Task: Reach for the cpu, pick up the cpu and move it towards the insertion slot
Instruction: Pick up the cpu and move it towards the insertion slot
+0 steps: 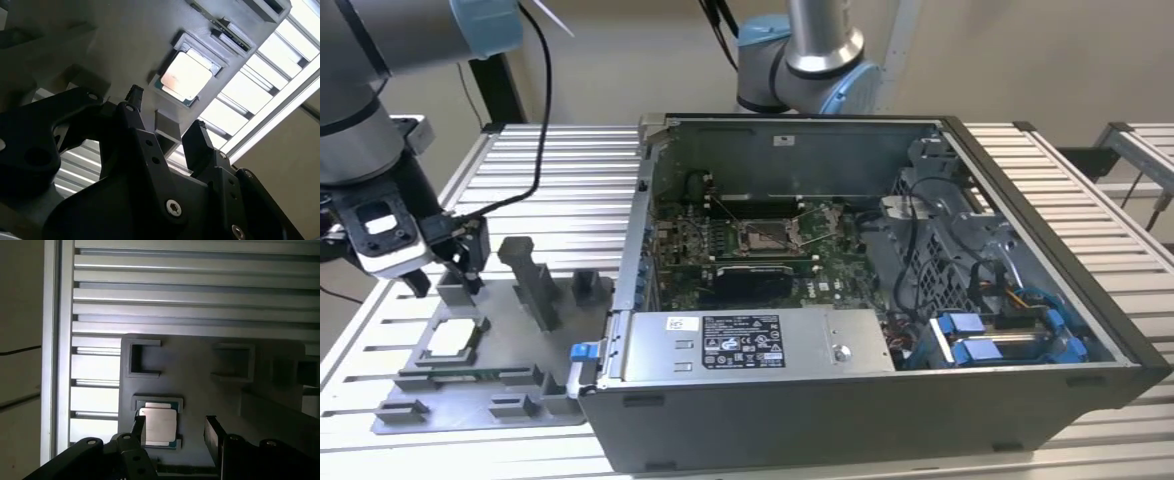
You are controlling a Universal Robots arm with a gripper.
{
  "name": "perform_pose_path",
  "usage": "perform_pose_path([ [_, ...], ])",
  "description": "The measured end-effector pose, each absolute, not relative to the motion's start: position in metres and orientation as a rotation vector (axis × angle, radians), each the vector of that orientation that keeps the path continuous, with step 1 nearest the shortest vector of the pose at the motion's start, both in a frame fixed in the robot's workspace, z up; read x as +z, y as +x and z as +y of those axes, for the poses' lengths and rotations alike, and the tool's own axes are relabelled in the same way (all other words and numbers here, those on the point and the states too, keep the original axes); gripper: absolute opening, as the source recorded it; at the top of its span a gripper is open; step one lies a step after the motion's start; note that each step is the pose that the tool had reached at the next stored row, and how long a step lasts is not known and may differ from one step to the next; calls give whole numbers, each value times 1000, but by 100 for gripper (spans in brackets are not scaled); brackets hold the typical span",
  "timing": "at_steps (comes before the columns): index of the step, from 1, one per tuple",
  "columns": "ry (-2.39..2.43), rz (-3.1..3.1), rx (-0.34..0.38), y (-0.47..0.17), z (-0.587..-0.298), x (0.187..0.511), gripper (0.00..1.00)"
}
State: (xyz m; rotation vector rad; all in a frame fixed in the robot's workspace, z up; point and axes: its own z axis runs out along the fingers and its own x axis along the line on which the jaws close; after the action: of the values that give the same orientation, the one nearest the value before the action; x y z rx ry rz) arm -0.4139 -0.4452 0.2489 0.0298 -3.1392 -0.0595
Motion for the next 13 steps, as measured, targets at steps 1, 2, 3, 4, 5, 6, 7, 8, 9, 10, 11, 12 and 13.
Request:
perform_pose_path([
  [1, 30, -3139, -59, -414, -445, 247, 100],
  [2, 30, -3139, -59, -414, -445, 246, 100],
  [3, 30, -3139, -59, -415, -445, 244, 100],
  [4, 30, -3139, -60, -415, -446, 243, 100],
  [5, 30, -3139, -59, -415, -446, 241, 100],
  [6, 30, -3139, -60, -415, -446, 240, 100],
  [7, 30, -3139, -59, -415, -446, 238, 100],
  [8, 30, -3139, -59, -416, -446, 237, 100],
  [9, 30, -3139, -60, -416, -446, 235, 100],
  [10, 30, -3139, -59, -416, -446, 234, 100],
  [11, 30, -3139, -59, -416, -446, 232, 100],
  [12, 30, -3139, -59, -416, -446, 231, 100],
  [13, 30, -3139, -59, -417, -446, 229, 100],
])
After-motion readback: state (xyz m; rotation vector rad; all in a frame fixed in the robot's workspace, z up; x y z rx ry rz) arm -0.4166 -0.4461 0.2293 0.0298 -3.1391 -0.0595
